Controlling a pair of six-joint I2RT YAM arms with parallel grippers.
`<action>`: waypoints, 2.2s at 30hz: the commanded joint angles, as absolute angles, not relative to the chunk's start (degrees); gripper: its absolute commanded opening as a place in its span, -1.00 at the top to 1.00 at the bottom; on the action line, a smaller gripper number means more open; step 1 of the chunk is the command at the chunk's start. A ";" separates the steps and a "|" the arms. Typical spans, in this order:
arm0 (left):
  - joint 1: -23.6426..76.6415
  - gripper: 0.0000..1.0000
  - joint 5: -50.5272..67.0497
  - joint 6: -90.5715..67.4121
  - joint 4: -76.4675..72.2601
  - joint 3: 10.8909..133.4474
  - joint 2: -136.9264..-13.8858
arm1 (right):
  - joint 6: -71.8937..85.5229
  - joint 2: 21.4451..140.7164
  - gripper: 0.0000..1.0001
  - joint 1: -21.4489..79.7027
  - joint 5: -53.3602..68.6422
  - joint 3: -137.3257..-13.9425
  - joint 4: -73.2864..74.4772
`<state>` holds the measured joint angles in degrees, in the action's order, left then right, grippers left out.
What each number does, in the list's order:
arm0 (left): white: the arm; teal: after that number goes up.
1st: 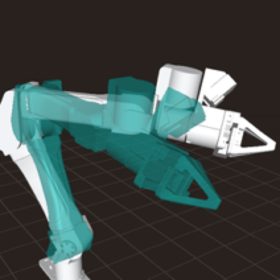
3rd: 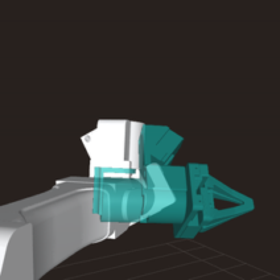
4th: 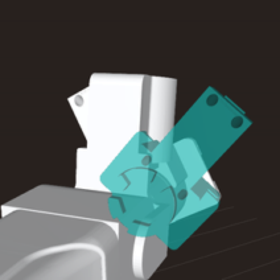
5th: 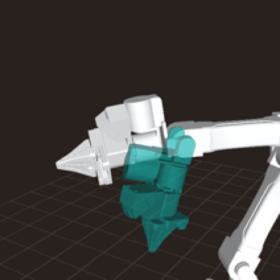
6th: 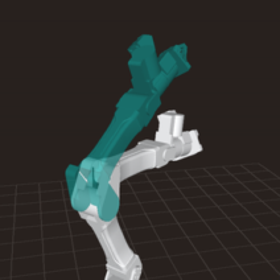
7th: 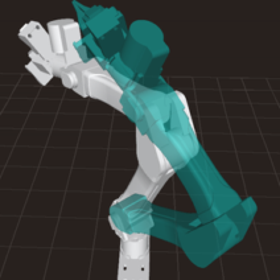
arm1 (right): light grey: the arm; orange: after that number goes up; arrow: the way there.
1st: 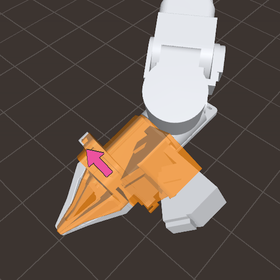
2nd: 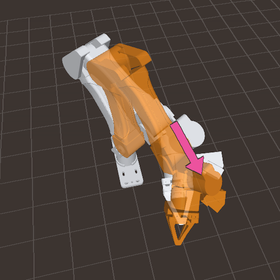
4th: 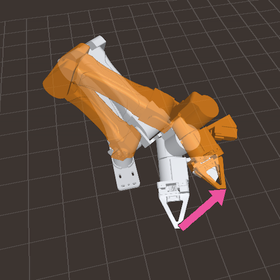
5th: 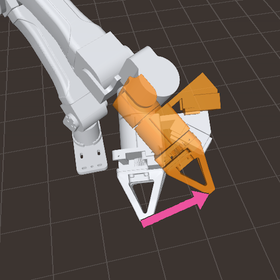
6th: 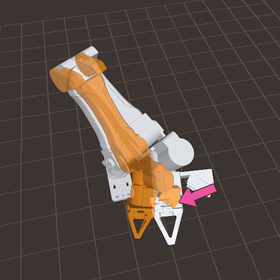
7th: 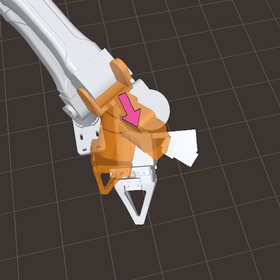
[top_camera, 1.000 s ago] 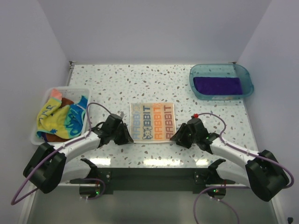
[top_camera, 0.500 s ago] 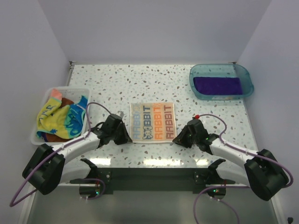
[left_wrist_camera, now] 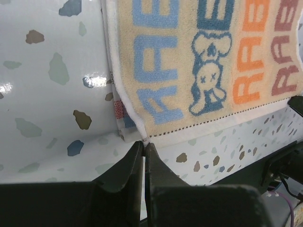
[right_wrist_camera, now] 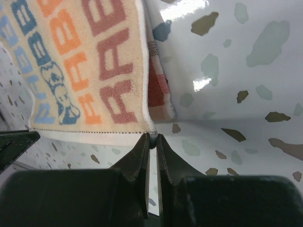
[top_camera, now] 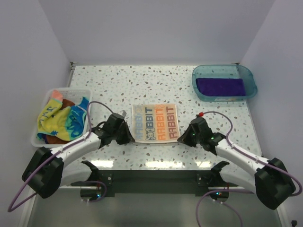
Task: Fold and stack the towels
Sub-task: Fold the towel
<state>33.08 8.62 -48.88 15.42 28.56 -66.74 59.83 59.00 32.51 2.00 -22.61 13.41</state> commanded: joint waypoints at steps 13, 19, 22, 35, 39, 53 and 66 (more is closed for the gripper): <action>25.24 1.00 4.13 -37.98 21.54 58.93 -78.91 | 43.08 72.76 1.00 24.44 -1.14 -52.36 18.11; 19.52 1.00 6.06 -32.61 21.27 79.48 -92.53 | 37.80 88.02 1.00 20.04 -0.18 -69.32 13.63; 18.02 1.00 6.59 -30.85 22.41 91.00 -100.96 | 35.34 95.94 1.00 18.46 1.22 -78.99 12.04; 14.68 1.00 10.89 -30.50 21.27 95.11 -107.86 | 32.96 106.09 1.00 15.73 9.75 -91.43 14.24; 14.68 1.00 13.27 -32.78 21.53 86.16 -103.54 | 33.92 101.36 1.00 15.73 11.68 -85.09 16.52; 16.69 1.00 17.40 -34.54 19.60 52.15 -80.52 | 33.22 83.16 1.00 15.91 16.69 -59.79 24.00; 26.19 1.00 13.89 -40.43 18.55 33.76 -67.51 | 32.87 68.65 1.00 18.36 19.95 -39.56 26.02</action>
